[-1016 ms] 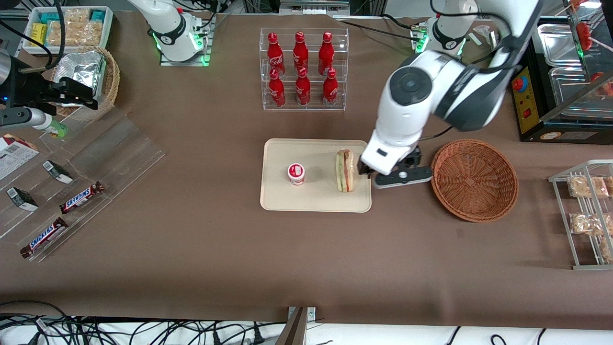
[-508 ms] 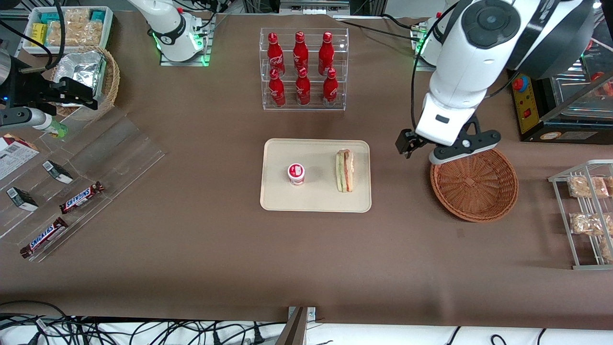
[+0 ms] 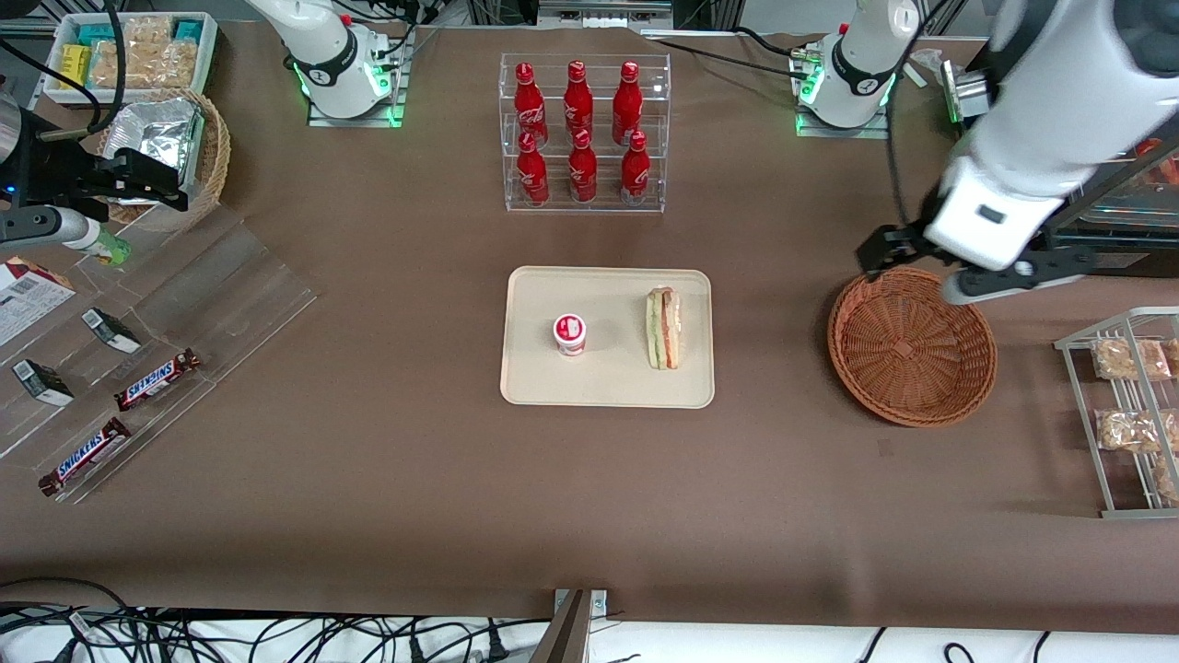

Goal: Place sandwich from basket to tray

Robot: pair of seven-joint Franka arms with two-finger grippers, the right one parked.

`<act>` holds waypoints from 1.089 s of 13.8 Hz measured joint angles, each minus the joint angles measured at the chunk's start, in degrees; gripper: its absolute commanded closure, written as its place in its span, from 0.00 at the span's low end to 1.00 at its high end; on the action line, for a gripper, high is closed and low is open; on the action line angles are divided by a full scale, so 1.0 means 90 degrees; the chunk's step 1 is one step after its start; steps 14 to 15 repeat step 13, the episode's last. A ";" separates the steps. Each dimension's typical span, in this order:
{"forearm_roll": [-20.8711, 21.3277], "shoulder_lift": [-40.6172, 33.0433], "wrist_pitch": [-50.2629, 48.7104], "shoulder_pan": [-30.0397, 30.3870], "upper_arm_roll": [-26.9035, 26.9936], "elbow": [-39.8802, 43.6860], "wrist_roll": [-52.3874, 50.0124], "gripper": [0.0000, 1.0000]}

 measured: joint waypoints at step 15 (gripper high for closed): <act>-0.0505 -0.0425 -0.0594 0.0018 0.1148 -0.0111 0.2775 0.00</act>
